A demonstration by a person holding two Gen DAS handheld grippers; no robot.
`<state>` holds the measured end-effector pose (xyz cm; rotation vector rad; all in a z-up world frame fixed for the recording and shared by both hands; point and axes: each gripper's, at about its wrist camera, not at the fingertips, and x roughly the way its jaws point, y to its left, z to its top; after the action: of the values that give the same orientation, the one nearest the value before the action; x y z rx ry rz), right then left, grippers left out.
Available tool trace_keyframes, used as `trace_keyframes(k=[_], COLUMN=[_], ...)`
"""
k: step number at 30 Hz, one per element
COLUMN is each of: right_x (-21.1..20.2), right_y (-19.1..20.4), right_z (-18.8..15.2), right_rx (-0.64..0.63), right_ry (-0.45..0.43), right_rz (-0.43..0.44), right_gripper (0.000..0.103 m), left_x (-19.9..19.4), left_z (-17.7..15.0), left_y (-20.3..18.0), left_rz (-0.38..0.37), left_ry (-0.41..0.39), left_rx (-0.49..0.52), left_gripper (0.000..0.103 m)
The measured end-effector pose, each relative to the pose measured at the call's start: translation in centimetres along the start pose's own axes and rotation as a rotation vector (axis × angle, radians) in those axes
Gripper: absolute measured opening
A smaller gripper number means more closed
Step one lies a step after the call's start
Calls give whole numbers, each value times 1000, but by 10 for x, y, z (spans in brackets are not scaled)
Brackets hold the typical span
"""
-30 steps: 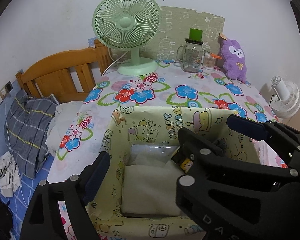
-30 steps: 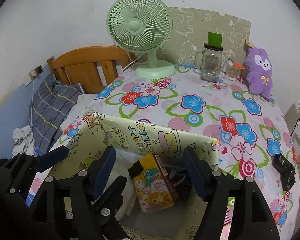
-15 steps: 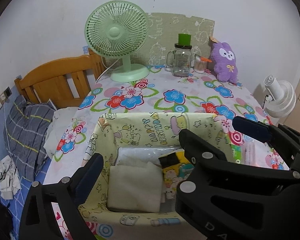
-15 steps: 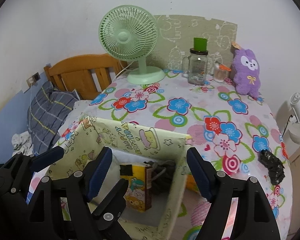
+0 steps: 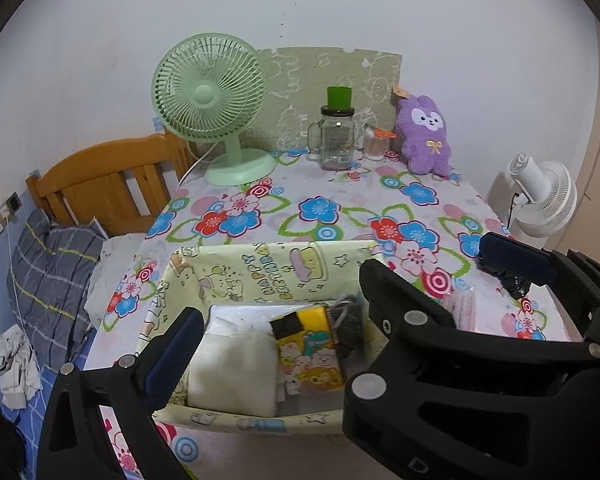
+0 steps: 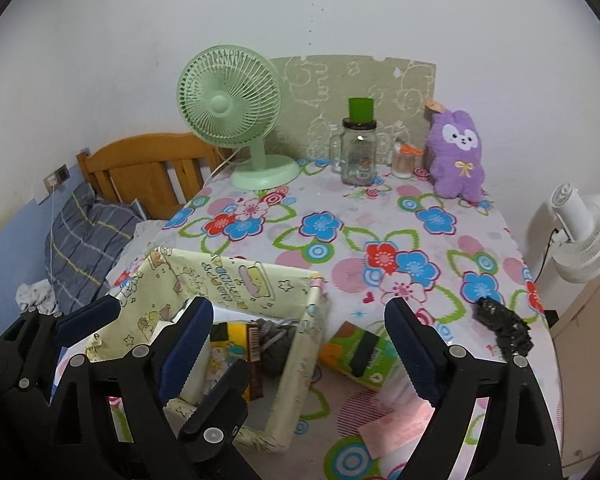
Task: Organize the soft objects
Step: 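Withdraw both tools from the box toward the black bundle and clear bag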
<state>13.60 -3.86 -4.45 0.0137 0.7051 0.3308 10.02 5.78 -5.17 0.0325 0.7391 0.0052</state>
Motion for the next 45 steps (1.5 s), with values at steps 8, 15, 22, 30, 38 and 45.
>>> trace_keyframes(k=[8, 15, 22, 30, 38, 45], right_x=[-17, -35, -46, -54, -59, -64], right_y=[-20, -38, -54, -73, -95, -110], right_z=[-7, -10, -14, -22, -31, -39], right_rx=[25, 36, 49, 59, 81, 70], right_ry=[-17, -43, -58, -63, -72, -88], right_rz=[-13, -34, -49, -69, -78, -97], right_gripper=[90, 95, 96, 97, 97, 97], left_x=[-9, -18, -23, -25, -22, -20], left_z=[0, 0, 0, -5, -10, -13], left_y=[-21, -38, -57, -79, -100, -118], left_rz=[-12, -24, -39, -52, -74, -81], left_ry=[-15, -35, -40, -54, -51, -56], left_rx=[25, 22, 33, 47, 37, 41], left_gripper=[103, 103, 103, 103, 102, 102])
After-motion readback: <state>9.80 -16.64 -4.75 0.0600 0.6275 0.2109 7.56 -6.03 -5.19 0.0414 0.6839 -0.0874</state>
